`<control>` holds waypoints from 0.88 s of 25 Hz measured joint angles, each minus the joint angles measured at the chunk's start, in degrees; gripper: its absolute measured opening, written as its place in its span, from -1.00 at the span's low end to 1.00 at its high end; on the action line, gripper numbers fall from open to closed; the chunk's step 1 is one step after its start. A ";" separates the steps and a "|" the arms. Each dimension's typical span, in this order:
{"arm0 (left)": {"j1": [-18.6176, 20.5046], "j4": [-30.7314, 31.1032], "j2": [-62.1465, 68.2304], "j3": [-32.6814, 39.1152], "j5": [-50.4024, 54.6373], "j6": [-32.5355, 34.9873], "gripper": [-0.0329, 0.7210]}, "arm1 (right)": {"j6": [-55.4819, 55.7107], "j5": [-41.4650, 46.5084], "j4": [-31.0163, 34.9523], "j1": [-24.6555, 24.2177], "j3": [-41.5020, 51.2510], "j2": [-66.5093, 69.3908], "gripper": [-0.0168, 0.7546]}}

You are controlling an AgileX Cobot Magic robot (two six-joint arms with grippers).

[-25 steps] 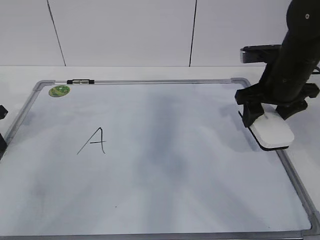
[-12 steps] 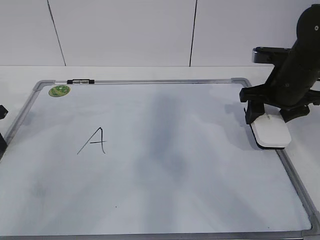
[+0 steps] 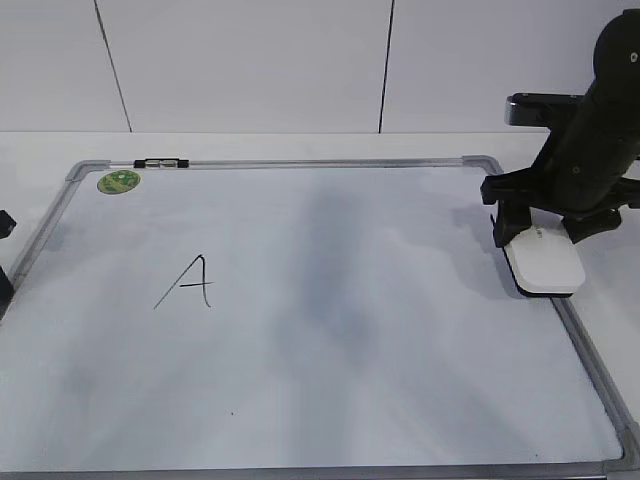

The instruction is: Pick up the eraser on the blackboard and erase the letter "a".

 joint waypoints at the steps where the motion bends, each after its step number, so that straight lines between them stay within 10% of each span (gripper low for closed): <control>1: 0.00 0.00 0.00 0.00 0.00 0.00 -0.87 | 0.00 0.00 -0.54 0.00 0.00 0.00 0.46; 22: 0.00 -0.13 0.00 0.00 0.00 0.00 -0.87 | 0.00 -5.61 -1.14 0.00 0.03 4.48 0.46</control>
